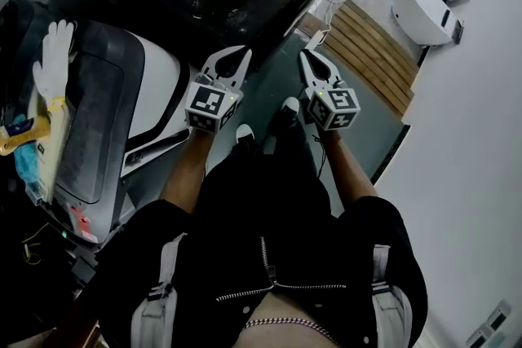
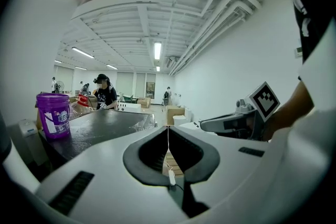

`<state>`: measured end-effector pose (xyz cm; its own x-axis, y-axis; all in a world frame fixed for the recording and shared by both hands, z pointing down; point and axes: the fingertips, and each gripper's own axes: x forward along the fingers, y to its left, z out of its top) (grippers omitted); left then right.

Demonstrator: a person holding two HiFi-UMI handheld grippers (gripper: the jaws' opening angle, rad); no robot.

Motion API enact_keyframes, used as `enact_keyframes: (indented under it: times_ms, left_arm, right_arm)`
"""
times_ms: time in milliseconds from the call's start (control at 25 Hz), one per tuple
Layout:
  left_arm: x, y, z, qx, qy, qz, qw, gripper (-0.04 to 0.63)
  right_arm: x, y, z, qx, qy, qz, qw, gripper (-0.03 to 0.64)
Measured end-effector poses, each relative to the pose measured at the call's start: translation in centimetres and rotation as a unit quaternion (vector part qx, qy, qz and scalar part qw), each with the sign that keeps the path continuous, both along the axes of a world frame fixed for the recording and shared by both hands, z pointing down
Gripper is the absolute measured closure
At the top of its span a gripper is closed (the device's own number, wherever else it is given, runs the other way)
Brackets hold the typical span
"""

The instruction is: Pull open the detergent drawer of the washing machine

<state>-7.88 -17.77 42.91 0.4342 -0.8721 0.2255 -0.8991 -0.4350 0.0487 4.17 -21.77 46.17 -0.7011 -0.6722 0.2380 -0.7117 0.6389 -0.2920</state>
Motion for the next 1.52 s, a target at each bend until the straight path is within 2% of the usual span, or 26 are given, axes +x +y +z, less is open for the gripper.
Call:
enact_keyframes:
  times_ms: [240, 520, 680, 880, 1000, 1120, 1280, 1400, 1520]
  left_arm:
    - [-0.5, -3.0, 1.1, -0.019, -0.006, -0.024, 0.9995, 0.574]
    - [-0.1, -5.3, 2.5, -0.036, -0.004, -0.032, 0.9988, 0.574]
    - [0.6, -5.2, 4.3, -0.054, -0.006, -0.025, 0.9982, 0.574]
    - [0.5, -4.0, 6.6, -0.085, -0.007, -0.031, 0.9959, 0.574]
    - [0.1, -3.5, 7.3, -0.096, -0.006, -0.042, 0.9945, 0.574]
    - [-0.5, -3.2, 7.7, -0.101, -0.004, -0.056, 0.9933, 0.574]
    - [-1.5, -3.1, 8.1, -0.105, 0.0, -0.078, 0.9914, 0.574]
    - [-2.2, -2.7, 8.6, -0.113, 0.001, -0.094, 0.9892, 0.574]
    - [-2.9, -2.3, 9.2, -0.122, 0.003, -0.11, 0.9865, 0.574]
  right_arm:
    - [-1.8, -4.0, 1.5, -0.015, -0.006, -0.038, 0.999, 0.6]
    - [-2.1, -8.0, 2.6, -0.045, -0.042, -0.047, 0.997, 0.598]
    - [-2.8, -8.3, 5.0, -0.09, -0.071, -0.049, 0.992, 0.586]
    - [-4.1, -7.8, 9.3, -0.179, -0.118, -0.07, 0.974, 0.52]
    - [-4.6, -8.3, 12.4, -0.231, -0.162, -0.083, 0.956, 0.462]
    - [-5.2, -9.4, 14.0, -0.29, -0.249, -0.094, 0.92, 0.396]
    - [-6.0, -10.8, 15.9, -0.321, -0.314, -0.113, 0.886, 0.358]
    - [-6.6, -11.5, 17.5, -0.352, -0.362, -0.121, 0.855, 0.325]
    - [-7.7, -11.9, 18.7, -0.373, -0.389, -0.138, 0.831, 0.255]
